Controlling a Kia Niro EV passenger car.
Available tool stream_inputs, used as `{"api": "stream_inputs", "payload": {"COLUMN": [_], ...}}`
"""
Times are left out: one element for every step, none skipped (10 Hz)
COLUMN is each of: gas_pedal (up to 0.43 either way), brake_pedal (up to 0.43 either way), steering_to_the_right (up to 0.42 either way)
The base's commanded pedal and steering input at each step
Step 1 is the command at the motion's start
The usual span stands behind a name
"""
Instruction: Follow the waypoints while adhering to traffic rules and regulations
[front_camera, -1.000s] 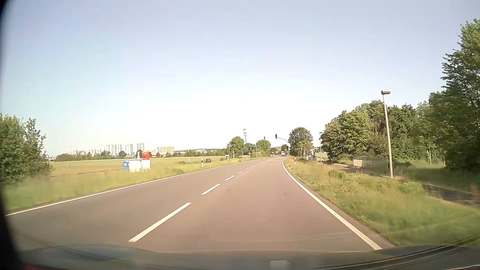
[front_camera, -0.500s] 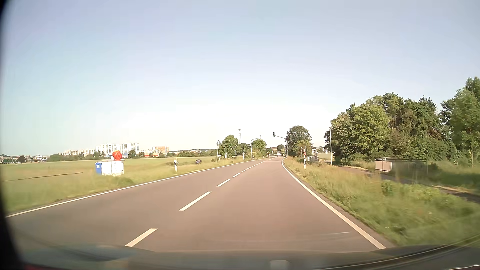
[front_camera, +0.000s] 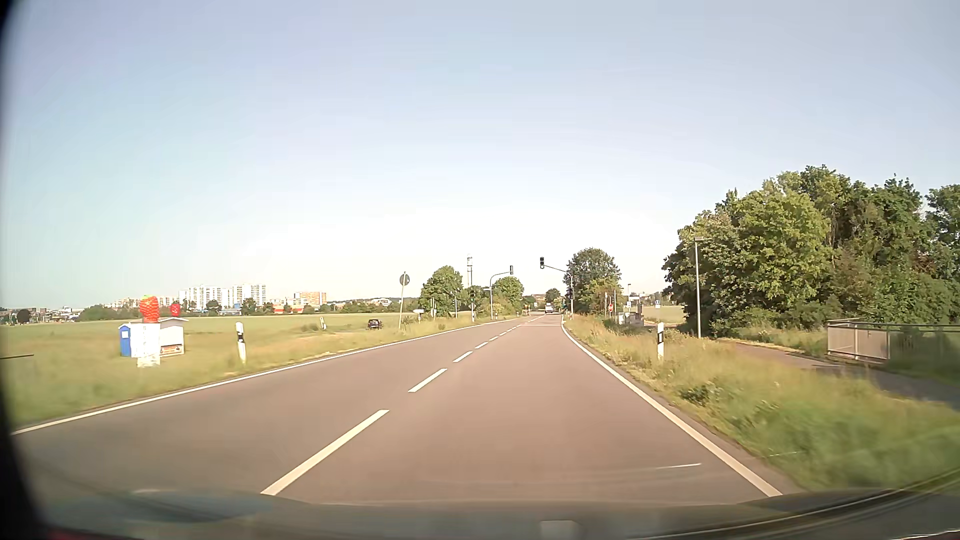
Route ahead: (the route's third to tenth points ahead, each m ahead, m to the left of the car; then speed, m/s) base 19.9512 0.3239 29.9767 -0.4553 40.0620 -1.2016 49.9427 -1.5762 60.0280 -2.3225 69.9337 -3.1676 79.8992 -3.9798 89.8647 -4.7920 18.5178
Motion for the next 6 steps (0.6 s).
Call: {"api": "stream_inputs", "payload": {"gas_pedal": [0.177, 0.177, 0.177, 0.177, 0.177, 0.177], "brake_pedal": [0.03, 0.03, 0.03, 0.03, 0.03, 0.024], "steering_to_the_right": [0.011, 0.011, 0.011, 0.011, 0.011, 0.011]}}
